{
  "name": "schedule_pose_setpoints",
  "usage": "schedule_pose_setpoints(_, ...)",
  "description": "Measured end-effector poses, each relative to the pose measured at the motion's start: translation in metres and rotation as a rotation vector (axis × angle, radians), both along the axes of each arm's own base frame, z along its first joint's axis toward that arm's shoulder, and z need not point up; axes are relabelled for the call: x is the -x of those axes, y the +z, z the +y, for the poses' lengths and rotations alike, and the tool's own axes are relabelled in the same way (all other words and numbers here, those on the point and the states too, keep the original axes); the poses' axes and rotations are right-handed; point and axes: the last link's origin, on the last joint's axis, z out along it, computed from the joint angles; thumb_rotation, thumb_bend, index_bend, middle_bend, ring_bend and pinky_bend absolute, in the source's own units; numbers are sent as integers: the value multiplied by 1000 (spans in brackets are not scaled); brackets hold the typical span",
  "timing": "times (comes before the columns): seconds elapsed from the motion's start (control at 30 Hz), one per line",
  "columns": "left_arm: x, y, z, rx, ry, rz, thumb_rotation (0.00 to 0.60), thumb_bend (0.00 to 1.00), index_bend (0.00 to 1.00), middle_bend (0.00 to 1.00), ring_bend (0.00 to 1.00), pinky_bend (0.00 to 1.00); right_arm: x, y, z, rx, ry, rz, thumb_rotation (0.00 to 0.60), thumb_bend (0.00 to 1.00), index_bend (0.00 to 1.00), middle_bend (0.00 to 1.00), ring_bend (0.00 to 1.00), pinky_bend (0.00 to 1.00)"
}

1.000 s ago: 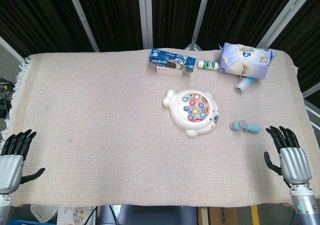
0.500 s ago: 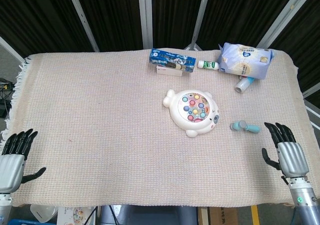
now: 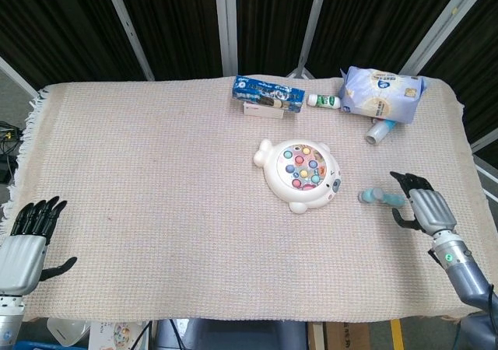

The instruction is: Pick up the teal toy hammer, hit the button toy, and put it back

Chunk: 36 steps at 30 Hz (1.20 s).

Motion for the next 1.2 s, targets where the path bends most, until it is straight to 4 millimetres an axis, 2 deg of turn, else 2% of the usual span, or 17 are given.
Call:
schedule_pose_setpoints(0.13,0,-1,1,2,1,2,600,135,0,0,0,0,4,-10,-17,-31,-36,3,600,496,62,154,66,87)
schedule_pose_setpoints(0.37,0,-2,2,10,4,5,600,134,0,0,0,0,13,-24,-29,-64,-84,10,600,495,87,154,66,90)
schedule_pose_setpoints(0.6,-1,-3,4,16,1,10,600,135,0,0,0,0,16,-36,-32,-88,-100,17,600,496,119,174,68,96)
schedule_pose_setpoints(1.2,2,-6,7,28,10,10,600,134,0,0,0,0,14,-52,-38,-93,-109,18,600,495,306,324,185,166)
